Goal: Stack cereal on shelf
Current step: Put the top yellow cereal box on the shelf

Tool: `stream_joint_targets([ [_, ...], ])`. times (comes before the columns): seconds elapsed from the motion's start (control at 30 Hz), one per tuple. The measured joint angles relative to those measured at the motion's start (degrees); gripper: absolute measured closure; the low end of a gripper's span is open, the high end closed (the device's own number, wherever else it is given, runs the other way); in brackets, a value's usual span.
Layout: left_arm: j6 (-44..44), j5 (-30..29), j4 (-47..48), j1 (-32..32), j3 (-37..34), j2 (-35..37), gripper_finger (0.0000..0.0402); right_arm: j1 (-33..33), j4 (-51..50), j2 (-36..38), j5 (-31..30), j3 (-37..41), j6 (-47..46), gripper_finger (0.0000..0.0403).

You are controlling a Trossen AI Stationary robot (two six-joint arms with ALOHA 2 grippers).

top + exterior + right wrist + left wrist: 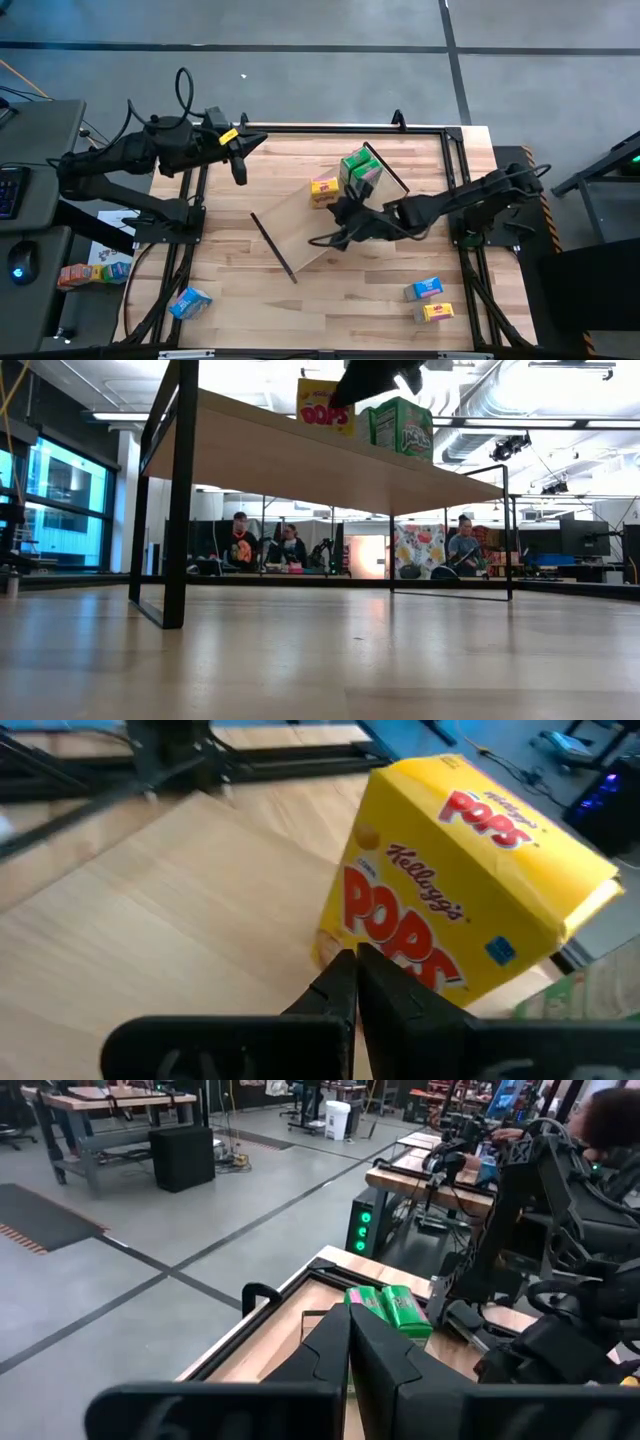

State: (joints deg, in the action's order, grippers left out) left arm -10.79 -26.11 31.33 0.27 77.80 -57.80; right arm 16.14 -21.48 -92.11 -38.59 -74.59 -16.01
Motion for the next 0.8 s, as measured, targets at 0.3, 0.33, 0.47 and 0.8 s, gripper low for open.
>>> stream_joint_targets([
  [0.3, 0.4, 0.0, 0.1, 0.0, 0.0, 0.0, 0.0401, -1.5, -7.0, -1.6, -1.7, -2.5, -0.4, 0.0403],
  [0.33, 0.4, 0.0, 0.1, 0.0, 0.0, 0.0, 0.0401, -1.5, -7.7, -1.6, -1.7, -2.5, -0.4, 0.0403],
  [0.47, 0.4, 0.0, 0.1, 0.0, 0.0, 0.0, 0.0401, -1.9, -9.5, -1.6, -2.3, -2.5, -0.4, 0.0403],
  [0.8, 0.4, 0.0, 0.1, 0.0, 0.0, 0.0, 0.0401, -4.0, -9.4, -1.6, -3.0, -2.5, -0.5, 0.0403],
])
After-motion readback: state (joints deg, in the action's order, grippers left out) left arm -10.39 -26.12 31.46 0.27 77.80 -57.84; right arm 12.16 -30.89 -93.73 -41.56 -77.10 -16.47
